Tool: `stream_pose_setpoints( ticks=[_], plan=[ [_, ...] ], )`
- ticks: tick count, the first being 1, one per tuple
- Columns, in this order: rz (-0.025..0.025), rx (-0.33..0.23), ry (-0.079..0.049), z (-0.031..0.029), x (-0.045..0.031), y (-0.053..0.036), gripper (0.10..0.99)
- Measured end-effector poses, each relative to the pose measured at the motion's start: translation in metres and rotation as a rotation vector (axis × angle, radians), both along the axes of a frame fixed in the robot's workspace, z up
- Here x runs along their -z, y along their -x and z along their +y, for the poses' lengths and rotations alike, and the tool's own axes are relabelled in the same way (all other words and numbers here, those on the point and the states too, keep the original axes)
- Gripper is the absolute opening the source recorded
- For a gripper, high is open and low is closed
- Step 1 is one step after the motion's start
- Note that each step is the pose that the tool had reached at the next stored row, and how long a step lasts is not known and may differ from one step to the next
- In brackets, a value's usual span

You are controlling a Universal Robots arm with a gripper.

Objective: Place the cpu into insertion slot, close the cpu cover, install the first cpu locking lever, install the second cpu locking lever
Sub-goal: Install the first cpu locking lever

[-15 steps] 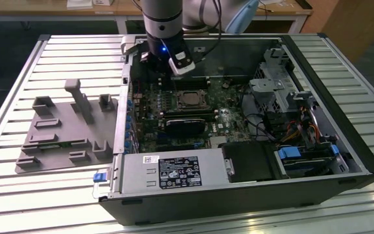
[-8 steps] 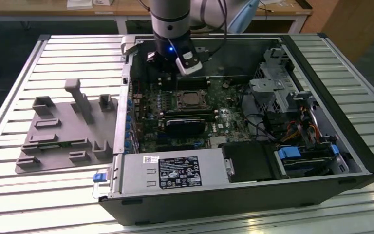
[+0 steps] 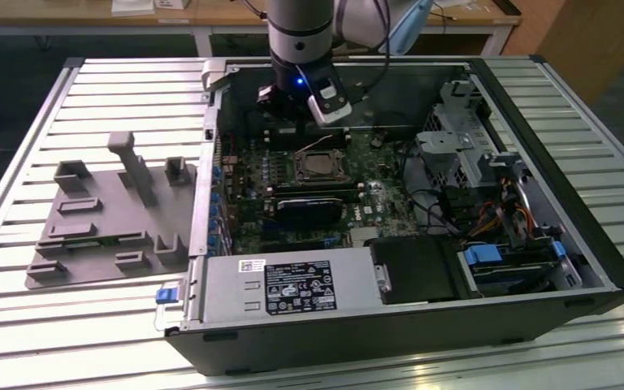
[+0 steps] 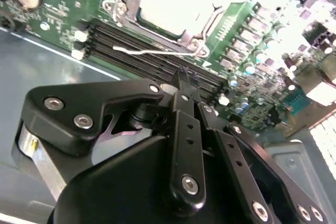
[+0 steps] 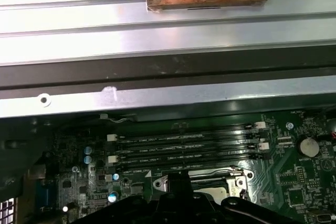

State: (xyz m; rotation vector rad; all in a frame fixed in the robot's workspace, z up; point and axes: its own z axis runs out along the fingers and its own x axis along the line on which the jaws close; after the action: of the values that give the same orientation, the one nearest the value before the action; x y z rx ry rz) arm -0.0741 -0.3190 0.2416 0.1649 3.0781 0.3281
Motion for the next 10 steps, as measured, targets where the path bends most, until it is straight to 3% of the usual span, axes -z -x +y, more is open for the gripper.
stream_pose_setpoints(
  ticks=[4, 5, 6, 10],
  plan=[
    [-0.0003, 0.0, 0.0, 0.0, 0.0001, -0.0001, 0.102],
    [-0.0025, 0.0, 0.0, 0.0001, 0.0001, -0.0001, 0.102],
    [-0.0103, 0.0, 0.001, 0.0, 0.0003, -0.0001, 0.102],
    [-0.0625, 0.0, 0.016, 0.0, 0.0009, 0.0004, 0.102]
  ],
)
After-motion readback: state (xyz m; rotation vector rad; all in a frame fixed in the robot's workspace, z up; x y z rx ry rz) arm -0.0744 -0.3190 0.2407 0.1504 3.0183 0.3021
